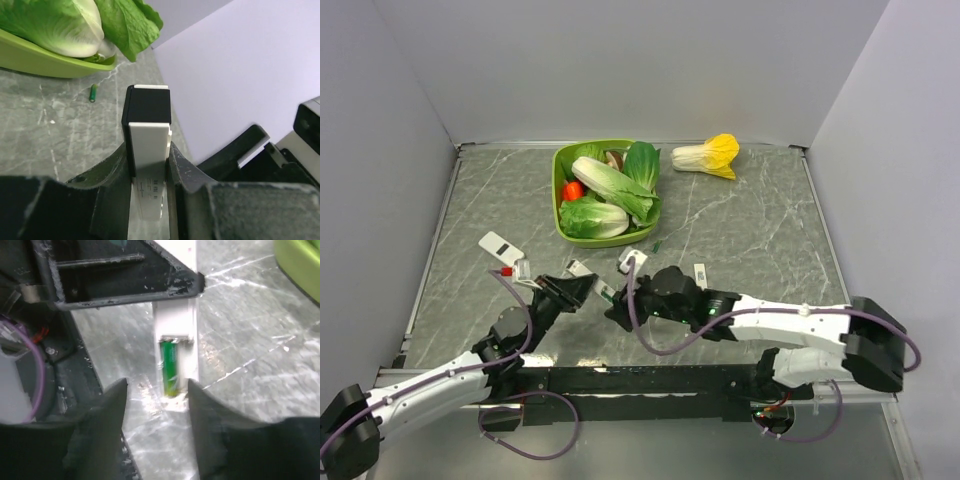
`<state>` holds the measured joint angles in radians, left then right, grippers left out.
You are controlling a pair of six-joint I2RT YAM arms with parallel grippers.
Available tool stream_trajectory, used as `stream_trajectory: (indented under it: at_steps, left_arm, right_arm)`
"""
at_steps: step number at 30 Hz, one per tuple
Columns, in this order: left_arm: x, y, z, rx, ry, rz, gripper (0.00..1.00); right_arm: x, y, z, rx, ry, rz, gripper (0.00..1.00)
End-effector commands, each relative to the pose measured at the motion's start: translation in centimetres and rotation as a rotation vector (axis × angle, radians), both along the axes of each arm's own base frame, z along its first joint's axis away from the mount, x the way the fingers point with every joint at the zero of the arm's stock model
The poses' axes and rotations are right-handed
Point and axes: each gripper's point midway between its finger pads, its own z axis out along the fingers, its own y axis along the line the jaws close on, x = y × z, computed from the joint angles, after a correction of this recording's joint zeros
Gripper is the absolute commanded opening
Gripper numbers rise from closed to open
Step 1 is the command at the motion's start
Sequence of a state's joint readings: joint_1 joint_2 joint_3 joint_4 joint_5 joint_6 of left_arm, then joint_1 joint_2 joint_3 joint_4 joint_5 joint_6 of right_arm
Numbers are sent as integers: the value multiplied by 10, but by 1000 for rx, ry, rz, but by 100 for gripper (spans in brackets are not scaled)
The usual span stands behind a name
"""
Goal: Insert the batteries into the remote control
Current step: Load the battery into the remote control, then pick up the battery from the center of the board.
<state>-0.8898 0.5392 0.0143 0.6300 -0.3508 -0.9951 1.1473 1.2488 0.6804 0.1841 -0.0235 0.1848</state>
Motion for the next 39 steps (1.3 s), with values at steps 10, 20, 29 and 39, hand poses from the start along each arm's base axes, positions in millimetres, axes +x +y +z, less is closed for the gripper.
stream_trajectory:
  at_steps: [10,20,29,39]
  left_arm:
    - [1,20,-60,75,182,88,1]
    - [-1,20,-63,95,199,80,1]
    - [-4,21,-60,86,184,70,1]
    - [-5,21,-61,84,182,65,1]
  right_arm:
    - [114,-138,15,-64,126,-685,97]
    - [182,-135,-39,-81,357,-952,65]
    - [229,-115,-73,-92,467,-1061,52]
    - [239,-110,-110,-152,532,-1124,48]
